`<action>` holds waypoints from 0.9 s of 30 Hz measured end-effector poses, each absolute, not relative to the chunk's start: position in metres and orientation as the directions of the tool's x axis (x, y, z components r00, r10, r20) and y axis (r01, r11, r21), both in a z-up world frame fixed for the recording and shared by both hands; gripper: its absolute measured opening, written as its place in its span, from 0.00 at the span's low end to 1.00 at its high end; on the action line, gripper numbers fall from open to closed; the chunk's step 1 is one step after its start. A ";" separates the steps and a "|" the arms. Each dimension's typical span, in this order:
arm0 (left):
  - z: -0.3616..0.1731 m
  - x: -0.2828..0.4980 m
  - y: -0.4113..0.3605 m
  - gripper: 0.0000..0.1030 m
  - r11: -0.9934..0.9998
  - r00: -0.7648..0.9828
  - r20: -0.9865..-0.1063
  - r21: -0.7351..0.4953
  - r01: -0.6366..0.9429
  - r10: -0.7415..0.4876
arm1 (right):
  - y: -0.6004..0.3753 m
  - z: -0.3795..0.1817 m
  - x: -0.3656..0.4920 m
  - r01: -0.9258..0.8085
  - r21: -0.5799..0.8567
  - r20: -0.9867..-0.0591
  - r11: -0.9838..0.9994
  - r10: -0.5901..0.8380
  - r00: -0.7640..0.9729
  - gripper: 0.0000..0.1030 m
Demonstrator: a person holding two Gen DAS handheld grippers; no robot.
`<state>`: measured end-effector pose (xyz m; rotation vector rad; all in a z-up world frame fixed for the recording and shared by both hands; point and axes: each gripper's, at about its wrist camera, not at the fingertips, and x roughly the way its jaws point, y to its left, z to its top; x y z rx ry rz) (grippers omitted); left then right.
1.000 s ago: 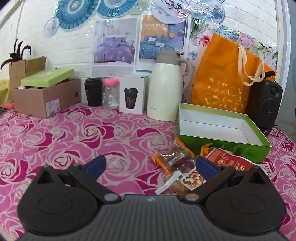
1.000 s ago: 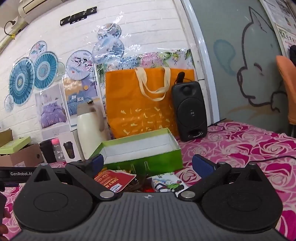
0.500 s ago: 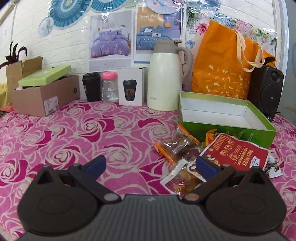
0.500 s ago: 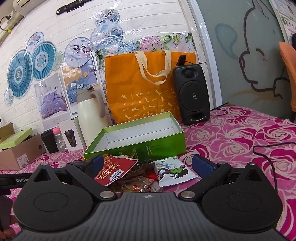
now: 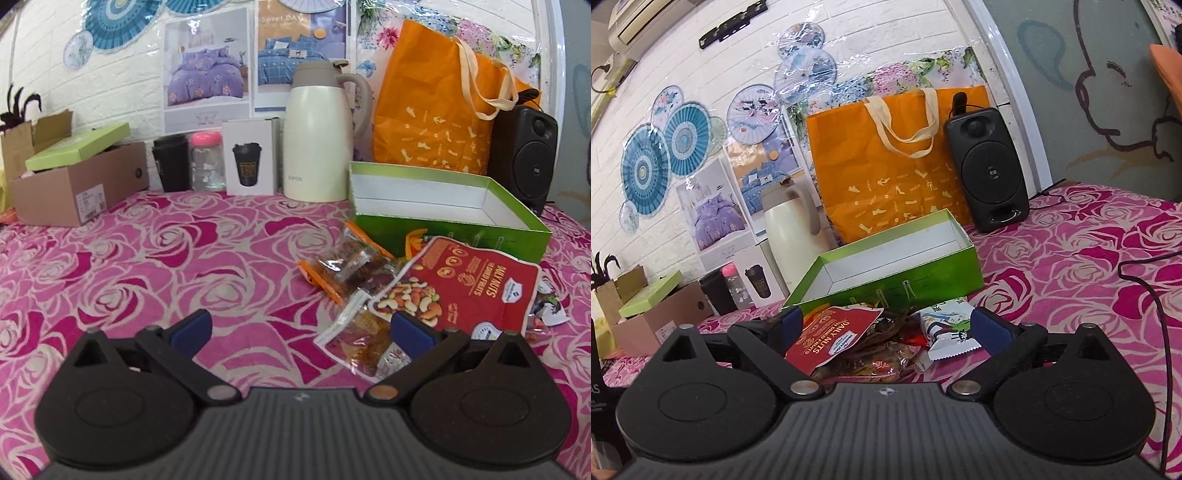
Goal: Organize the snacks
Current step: 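Move the right tool toward the snack pile beside the green box, then lower the right tool over the red Daily Nuts bag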
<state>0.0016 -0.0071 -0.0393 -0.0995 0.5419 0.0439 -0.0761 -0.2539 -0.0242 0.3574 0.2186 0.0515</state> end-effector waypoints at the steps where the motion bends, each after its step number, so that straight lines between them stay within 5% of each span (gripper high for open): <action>1: -0.041 0.003 -0.007 1.00 0.994 0.853 -0.522 -0.090 -0.061 0.005 | -0.254 -0.025 -0.075 -0.021 0.337 -0.203 0.941 0.094 0.975 1.00; 8: -0.041 0.013 -0.016 1.00 0.992 0.848 -0.529 -0.123 -0.020 -0.048 | -0.257 -0.009 -0.049 -0.113 0.189 -0.212 0.975 0.153 0.965 1.00; 13: -0.039 0.015 -0.026 1.00 0.993 0.850 -0.519 -0.112 0.039 -0.092 | -0.262 -0.017 -0.051 -0.162 0.248 -0.136 0.955 0.200 0.970 1.00; 18: -0.045 0.017 -0.034 1.00 0.996 0.826 -0.557 -0.070 0.061 -0.090 | -0.267 -0.034 -0.047 -0.205 0.373 -0.172 0.905 0.284 0.943 1.00; 27: -0.047 0.018 -0.025 1.00 0.989 0.823 -0.553 -0.130 0.070 -0.131 | -0.258 -0.030 -0.048 -0.138 0.303 -0.217 0.943 0.209 0.953 1.00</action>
